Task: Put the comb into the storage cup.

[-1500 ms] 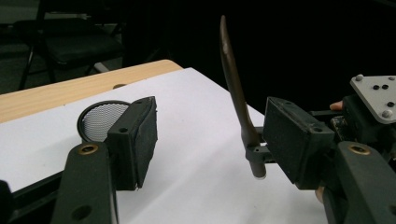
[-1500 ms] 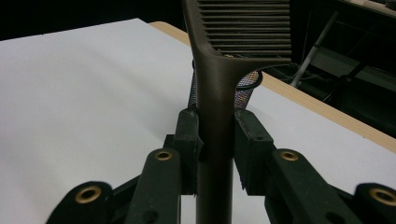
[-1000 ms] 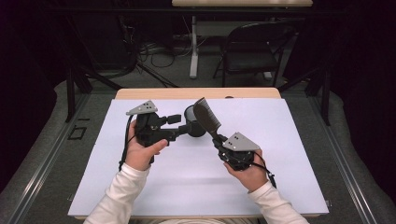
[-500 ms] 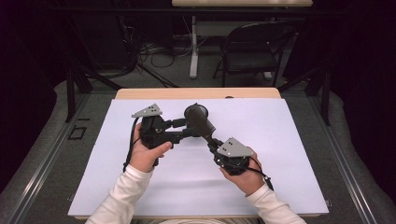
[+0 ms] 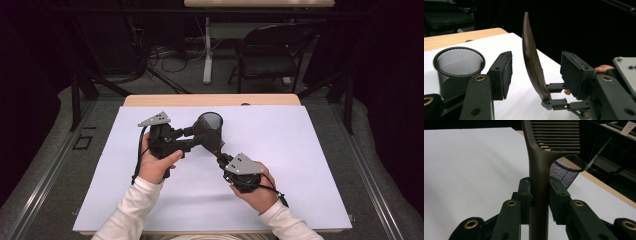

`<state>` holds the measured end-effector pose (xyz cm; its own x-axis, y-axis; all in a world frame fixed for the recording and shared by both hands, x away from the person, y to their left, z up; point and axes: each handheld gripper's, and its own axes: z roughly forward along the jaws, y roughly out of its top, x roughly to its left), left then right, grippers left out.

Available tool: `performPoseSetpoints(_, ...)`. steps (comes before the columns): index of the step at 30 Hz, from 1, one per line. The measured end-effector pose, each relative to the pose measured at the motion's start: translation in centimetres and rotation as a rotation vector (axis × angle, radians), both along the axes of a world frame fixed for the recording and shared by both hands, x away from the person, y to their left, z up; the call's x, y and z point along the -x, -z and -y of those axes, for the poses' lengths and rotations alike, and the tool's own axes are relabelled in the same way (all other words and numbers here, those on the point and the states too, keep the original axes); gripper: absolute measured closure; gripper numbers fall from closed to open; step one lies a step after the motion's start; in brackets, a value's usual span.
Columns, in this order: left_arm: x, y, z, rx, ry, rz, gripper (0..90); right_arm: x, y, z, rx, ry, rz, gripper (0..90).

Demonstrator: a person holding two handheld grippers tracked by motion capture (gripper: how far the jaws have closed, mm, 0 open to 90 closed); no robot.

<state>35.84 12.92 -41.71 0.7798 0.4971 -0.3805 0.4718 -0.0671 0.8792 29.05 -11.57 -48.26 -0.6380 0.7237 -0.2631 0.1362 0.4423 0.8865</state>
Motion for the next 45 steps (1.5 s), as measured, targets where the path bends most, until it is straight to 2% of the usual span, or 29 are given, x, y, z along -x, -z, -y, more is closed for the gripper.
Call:
performPoseSetpoints(8, 0.0, 0.2, 0.0, 0.015, -0.009, -0.016, 46.4, 0.2, 0.2, -0.3, 0.005, -0.010, 0.000, 72.6)
performPoseSetpoints(18, -0.2, 0.6, -0.2, 0.038, -0.012, -0.027, 59.2, 0.4, 0.6, -0.8, 0.021, -0.026, 0.004, 72.6)
performPoseSetpoints(26, -0.2, 0.5, -0.4, 0.030, -0.015, -0.032, 69.1, 0.6, 0.8, -1.0, 0.035, -0.035, 0.010, 72.6)
performPoseSetpoints(36, -0.5, 0.7, -0.7, 0.047, 0.004, -0.072, 75.1, 0.8, 1.0, -1.3, 0.042, -0.050, 0.004, 72.6)
performPoseSetpoints(45, -0.5, 0.7, -0.8, 0.042, 0.008, -0.077, 78.3, 0.9, 1.1, -1.4, 0.035, -0.063, -0.007, 72.7)
